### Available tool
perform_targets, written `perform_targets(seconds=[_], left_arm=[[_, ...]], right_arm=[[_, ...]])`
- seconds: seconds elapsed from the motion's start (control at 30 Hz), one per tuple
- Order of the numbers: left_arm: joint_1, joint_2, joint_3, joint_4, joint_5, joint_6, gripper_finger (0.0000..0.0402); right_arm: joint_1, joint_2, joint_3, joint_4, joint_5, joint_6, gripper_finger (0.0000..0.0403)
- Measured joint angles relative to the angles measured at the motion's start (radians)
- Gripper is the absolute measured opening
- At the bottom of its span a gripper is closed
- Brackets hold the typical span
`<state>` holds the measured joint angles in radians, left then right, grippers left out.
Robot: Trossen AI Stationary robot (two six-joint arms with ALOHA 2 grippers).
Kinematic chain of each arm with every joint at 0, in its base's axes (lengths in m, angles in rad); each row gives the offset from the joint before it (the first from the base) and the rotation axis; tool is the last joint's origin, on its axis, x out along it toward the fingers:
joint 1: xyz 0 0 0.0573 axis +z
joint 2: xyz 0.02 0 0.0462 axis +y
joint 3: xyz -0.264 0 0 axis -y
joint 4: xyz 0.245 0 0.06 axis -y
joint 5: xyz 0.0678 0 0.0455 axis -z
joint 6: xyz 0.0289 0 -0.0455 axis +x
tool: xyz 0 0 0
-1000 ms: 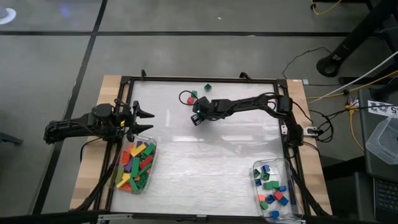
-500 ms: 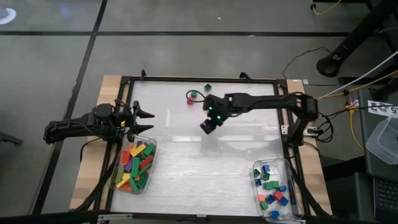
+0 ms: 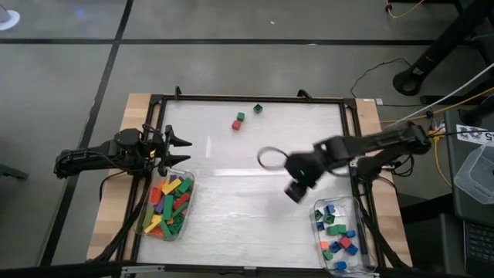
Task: Sort blocks by size
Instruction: Put the small blue wooden block into the right transparent bin, then put the small green game piece into the right transparent bin
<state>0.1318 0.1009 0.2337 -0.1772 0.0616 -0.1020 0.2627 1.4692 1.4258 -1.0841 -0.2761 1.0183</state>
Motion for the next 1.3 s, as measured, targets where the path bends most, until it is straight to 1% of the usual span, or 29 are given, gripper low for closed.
perform_targets(seconds=[0.17,0.27,0.43,0.6,0.77,0.87,1.0,1.07,1.13,1.2,1.3], left_arm=[[0.000,0.000,0.000,0.000,0.000,-0.001,0.0225],[0.000,0.000,0.000,0.000,-0.001,-0.002,0.0225],[0.000,0.000,0.000,0.000,-0.003,-0.003,0.0225],[0.000,0.000,0.000,0.000,-0.003,-0.021,0.0225],[0.000,0.000,0.000,0.000,-0.003,-0.021,0.0225],[0.000,0.000,0.000,0.000,-0.003,-0.021,0.0225],[0.000,0.000,0.000,0.000,-0.003,-0.021,0.0225],[0.000,0.000,0.000,0.000,-0.004,-0.021,0.0225],[0.000,0.000,0.000,0.000,-0.004,-0.021,0.0225],[0.000,0.000,-0.001,0.000,-0.004,-0.021,0.0225],[0.000,0.000,0.000,0.000,-0.010,-0.021,0.0225]], right_arm=[[0.199,-0.011,0.000,-0.191,0.003,0.185,0.0145],[0.299,-0.011,0.000,-0.283,0.003,0.301,0.0147],[0.407,-0.011,0.000,-0.307,0.003,0.458,0.0148],[0.460,-0.010,0.000,-0.301,0.003,0.599,0.0149],[0.473,-0.010,0.000,-0.302,0.002,0.659,0.0155],[0.471,-0.010,0.000,-0.307,0.002,0.677,0.0171],[0.471,-0.010,0.000,-0.323,0.025,0.683,0.0205],[0.471,-0.009,0.000,-0.329,0.069,0.679,0.0220],[0.470,-0.009,0.000,-0.330,0.159,0.678,0.0228],[0.464,-0.009,0.000,-0.330,0.297,0.672,0.0230],[0.421,-0.009,0.000,-0.325,0.485,0.610,0.0231]])
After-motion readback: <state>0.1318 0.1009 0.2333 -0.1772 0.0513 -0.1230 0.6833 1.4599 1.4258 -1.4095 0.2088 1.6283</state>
